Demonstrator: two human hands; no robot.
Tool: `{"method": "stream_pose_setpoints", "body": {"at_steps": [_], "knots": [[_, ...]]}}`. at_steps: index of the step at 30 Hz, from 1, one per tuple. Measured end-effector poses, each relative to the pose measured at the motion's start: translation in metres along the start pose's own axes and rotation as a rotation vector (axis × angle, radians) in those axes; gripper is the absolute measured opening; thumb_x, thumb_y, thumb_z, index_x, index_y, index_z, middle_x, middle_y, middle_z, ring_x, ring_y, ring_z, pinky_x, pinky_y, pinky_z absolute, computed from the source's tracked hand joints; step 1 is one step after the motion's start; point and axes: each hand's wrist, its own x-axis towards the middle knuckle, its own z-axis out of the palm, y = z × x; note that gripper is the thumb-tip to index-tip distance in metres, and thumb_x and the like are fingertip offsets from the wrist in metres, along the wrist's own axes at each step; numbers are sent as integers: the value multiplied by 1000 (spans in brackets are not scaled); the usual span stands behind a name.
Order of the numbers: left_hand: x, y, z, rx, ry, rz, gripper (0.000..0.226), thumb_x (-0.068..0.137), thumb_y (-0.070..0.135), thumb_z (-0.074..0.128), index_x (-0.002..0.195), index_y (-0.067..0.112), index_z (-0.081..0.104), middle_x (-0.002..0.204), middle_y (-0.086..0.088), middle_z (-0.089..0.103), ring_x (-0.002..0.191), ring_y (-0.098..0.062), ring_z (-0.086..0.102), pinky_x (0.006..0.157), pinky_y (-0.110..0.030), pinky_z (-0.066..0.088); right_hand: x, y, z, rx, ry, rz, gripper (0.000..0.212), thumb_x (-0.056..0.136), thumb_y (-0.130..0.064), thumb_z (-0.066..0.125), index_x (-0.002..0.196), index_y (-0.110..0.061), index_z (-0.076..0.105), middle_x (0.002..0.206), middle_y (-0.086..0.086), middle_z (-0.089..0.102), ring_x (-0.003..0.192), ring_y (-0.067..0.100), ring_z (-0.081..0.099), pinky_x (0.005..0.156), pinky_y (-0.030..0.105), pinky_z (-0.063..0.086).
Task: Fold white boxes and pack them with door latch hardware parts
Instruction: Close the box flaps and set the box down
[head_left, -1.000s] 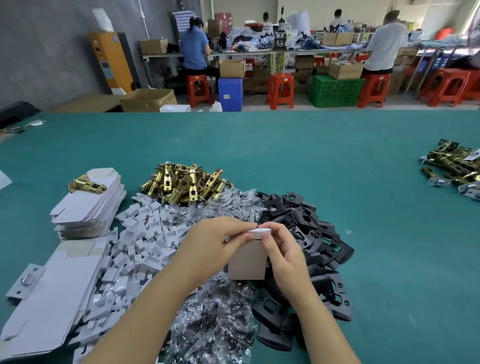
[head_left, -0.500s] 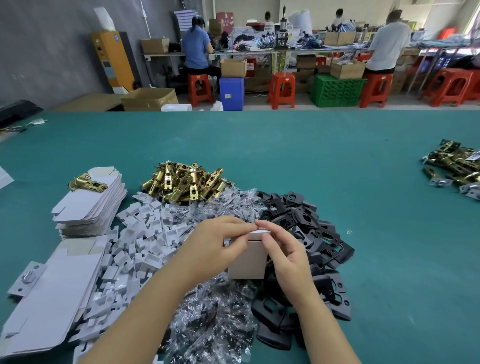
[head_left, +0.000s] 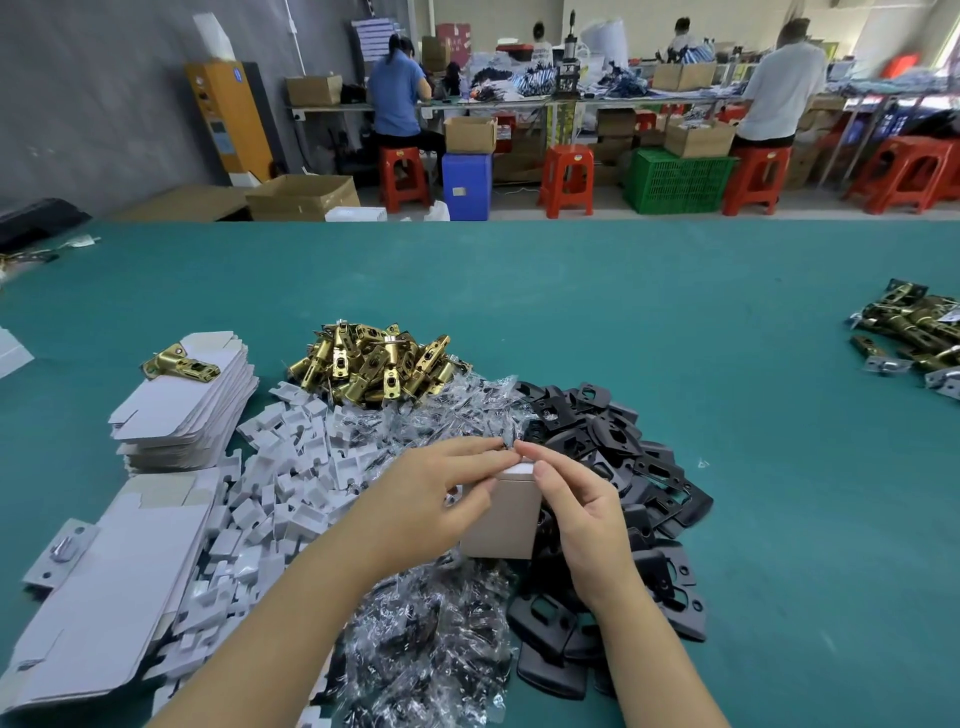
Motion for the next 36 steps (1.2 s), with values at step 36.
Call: {"method": "stream_pose_setpoints", "body": {"at_steps": [36], "knots": [[76,26,-67,282,-295,-163,16,92,38,70,90,28,59,85,11,62,67,-2,58,52,-18,40,4,23,0,-202,85,-13,48,97,-24,64,142,-37,51,133,-8,64,124,5,60,104,24,51]]}}
